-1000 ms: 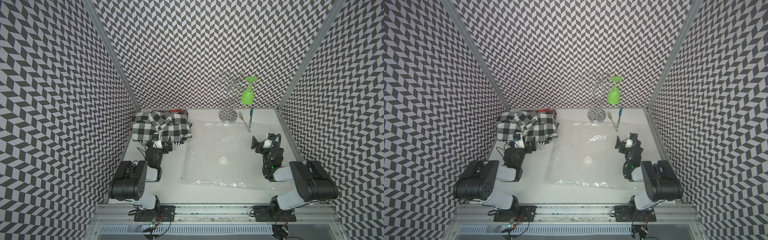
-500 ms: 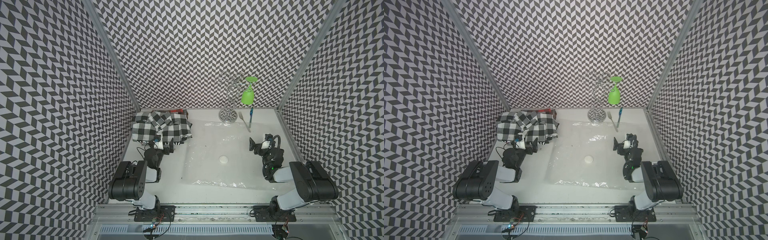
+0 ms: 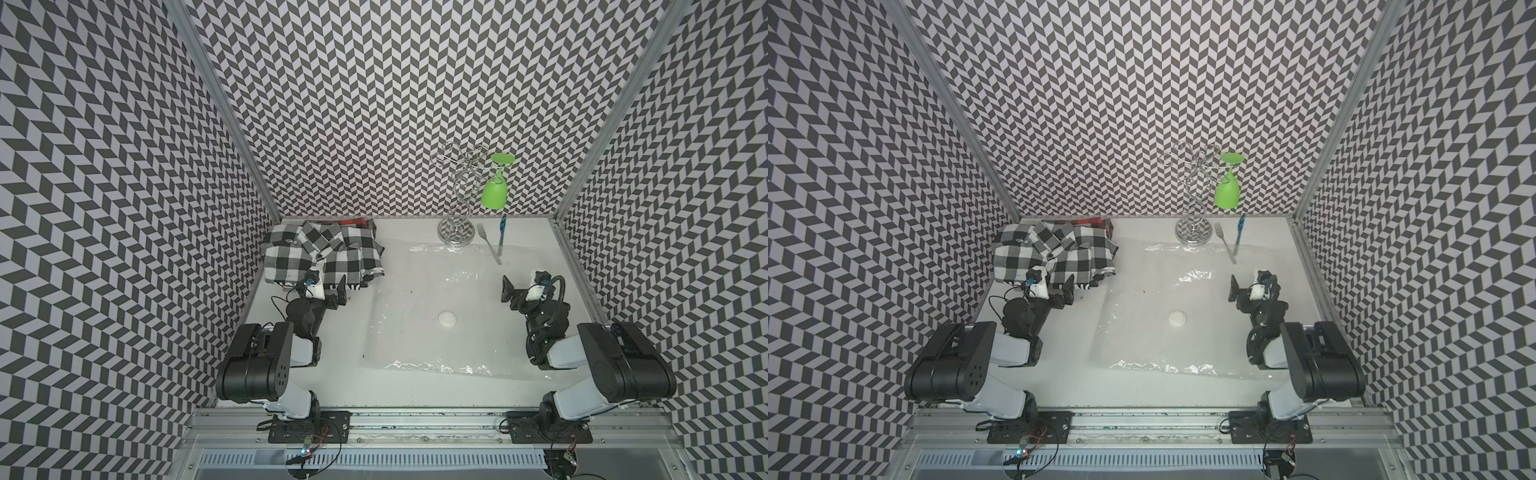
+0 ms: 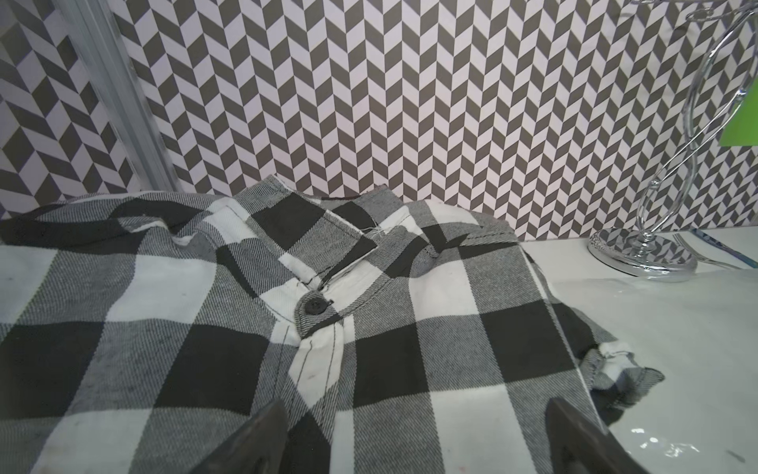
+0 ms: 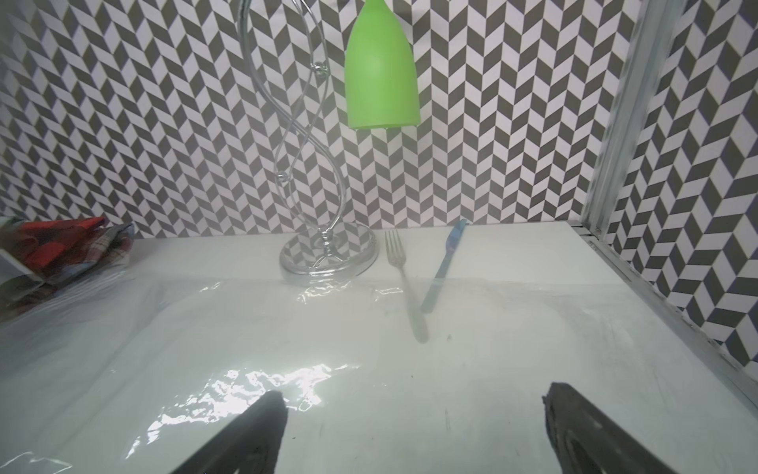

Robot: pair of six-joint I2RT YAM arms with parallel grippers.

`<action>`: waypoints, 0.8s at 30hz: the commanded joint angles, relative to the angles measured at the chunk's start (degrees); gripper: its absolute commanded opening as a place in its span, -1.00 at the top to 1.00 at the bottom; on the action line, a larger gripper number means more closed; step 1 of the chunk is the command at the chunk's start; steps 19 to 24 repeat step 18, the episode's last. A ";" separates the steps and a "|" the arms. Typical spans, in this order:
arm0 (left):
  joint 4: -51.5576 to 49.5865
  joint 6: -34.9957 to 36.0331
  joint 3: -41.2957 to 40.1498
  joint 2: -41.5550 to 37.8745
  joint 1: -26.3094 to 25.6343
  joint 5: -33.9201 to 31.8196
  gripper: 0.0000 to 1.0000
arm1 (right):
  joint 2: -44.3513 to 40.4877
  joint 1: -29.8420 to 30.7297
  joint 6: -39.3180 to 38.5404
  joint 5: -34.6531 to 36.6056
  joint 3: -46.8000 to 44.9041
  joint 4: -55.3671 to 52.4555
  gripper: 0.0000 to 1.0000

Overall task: Take the shirt out of the vacuum bag
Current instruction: Reset both arms

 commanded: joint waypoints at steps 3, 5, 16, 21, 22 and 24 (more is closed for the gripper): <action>-1.45 -0.49 1.41 0.22 -0.11 -2.78 -0.99 | 0.55 -0.14 -0.14 1.59 0.86 3.04 -1.00; -1.16 -0.45 1.28 0.30 -0.11 -2.83 -0.98 | 0.40 -0.09 -0.28 1.42 0.80 2.85 -1.00; -1.24 -0.37 1.27 0.28 -0.19 -2.89 -0.99 | 0.82 0.17 -0.93 1.37 3.03 1.23 -1.00; -1.23 -0.38 1.30 0.30 -0.20 -2.92 -0.99 | 0.26 0.17 -0.53 1.54 2.55 1.69 -1.00; -1.23 -0.38 1.30 0.30 -0.20 -2.92 -0.99 | 0.26 0.17 -0.53 1.54 2.55 1.69 -1.00; -1.23 -0.38 1.30 0.30 -0.20 -2.92 -0.99 | 0.26 0.17 -0.53 1.54 2.55 1.69 -1.00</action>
